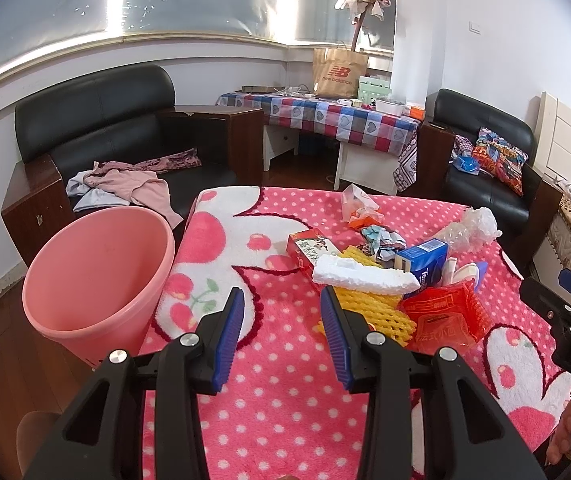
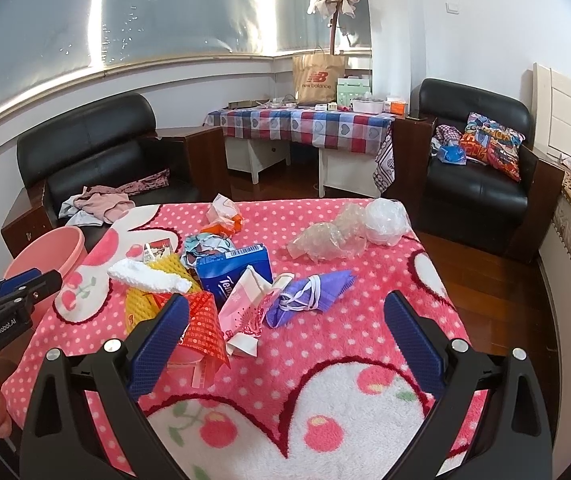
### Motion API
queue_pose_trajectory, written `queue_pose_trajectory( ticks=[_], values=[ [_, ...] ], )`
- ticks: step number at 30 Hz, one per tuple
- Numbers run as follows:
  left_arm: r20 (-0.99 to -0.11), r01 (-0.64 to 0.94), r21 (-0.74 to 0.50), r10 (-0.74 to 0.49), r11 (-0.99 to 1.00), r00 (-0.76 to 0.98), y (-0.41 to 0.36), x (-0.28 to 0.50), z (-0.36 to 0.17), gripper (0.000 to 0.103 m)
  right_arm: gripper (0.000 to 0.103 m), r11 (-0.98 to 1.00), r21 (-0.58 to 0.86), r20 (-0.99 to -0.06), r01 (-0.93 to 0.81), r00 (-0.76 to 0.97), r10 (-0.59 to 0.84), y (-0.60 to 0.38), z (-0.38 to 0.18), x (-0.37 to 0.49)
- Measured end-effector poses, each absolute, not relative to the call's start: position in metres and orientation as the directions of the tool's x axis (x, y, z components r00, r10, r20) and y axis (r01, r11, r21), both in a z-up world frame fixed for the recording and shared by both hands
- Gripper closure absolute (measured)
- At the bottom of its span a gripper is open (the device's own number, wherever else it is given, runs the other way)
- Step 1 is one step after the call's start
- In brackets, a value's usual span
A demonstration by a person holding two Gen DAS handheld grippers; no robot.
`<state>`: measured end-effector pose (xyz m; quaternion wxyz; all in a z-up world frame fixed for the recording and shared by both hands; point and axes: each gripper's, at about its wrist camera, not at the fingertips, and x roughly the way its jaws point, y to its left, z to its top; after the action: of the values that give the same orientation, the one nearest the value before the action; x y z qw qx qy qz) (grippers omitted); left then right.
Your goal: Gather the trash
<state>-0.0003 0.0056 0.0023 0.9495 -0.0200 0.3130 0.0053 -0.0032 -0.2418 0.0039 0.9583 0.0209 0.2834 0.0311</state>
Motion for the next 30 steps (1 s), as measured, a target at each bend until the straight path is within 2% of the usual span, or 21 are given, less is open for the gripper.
queue_pose_trajectory(
  ticks=[30],
  values=[
    [-0.595, -0.013, -0.048, -0.018, 0.999, 0.804, 0.0025, -0.0042, 0.0080, 0.064, 0.005, 0.998, 0.040, -0.500, -0.049, 0.864, 0.062, -0.2423, 0.0085, -0.0094]
  ],
)
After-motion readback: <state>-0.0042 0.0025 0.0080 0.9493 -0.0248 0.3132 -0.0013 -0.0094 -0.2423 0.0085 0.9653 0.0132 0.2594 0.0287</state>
